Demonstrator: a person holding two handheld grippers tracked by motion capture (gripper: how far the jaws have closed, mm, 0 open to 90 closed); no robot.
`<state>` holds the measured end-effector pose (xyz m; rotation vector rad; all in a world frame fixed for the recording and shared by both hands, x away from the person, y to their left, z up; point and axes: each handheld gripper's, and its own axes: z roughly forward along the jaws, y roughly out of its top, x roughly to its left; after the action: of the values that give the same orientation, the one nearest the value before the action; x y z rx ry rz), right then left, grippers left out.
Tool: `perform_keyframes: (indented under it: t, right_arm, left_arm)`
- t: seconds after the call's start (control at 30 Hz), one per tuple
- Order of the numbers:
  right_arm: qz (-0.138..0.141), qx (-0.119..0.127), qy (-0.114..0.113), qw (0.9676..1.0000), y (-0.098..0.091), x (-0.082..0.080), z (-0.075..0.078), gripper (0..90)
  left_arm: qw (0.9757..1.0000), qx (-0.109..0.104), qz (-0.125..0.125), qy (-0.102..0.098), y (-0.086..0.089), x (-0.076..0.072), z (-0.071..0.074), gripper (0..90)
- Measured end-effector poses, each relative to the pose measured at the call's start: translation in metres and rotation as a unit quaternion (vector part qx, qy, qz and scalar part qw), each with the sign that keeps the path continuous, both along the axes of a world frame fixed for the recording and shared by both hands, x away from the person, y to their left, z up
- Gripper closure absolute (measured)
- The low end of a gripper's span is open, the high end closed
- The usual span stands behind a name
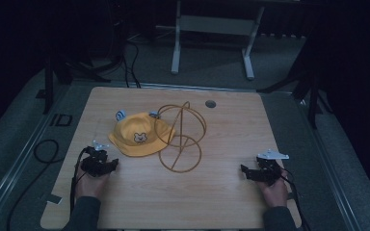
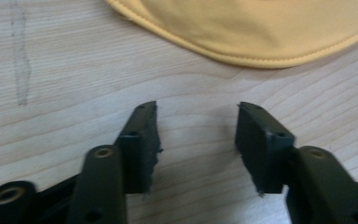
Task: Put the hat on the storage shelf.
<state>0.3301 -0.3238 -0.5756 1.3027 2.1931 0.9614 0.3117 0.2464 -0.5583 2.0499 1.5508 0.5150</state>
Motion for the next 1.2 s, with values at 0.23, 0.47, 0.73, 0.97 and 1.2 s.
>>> perform_keyframes:
  t: [0.23,0.47,0.73,0.97,1.2]
  right_arm:
    - [0.000,0.000,0.000,1.0000,0.000,0.000,0.000,19.0]
    - [0.000,0.000,0.000,1.0000,0.000,0.000,0.000,19.0]
    - [0.000,0.000,0.000,1.0000,0.000,0.000,0.000,19.1]
    - [0.000,0.000,0.000,1.0000,0.000,0.000,0.000,19.1]
    - [0.000,0.000,0.000,1.0000,0.000,0.000,0.000,19.1]
  left_arm:
    - [0.9997,0.003,-0.021,0.010,0.006,-0.006,0.004,56.9]
    - [0.9987,0.014,-0.049,0.007,0.012,-0.013,0.015,59.3]
    - [0.9923,0.023,-0.116,0.038,0.019,-0.011,0.026,59.3]
    - [0.9836,0.037,-0.171,0.044,0.017,-0.012,0.035,60.1]
    - [0.9797,0.027,-0.195,0.037,0.018,-0.006,0.048,59.5]
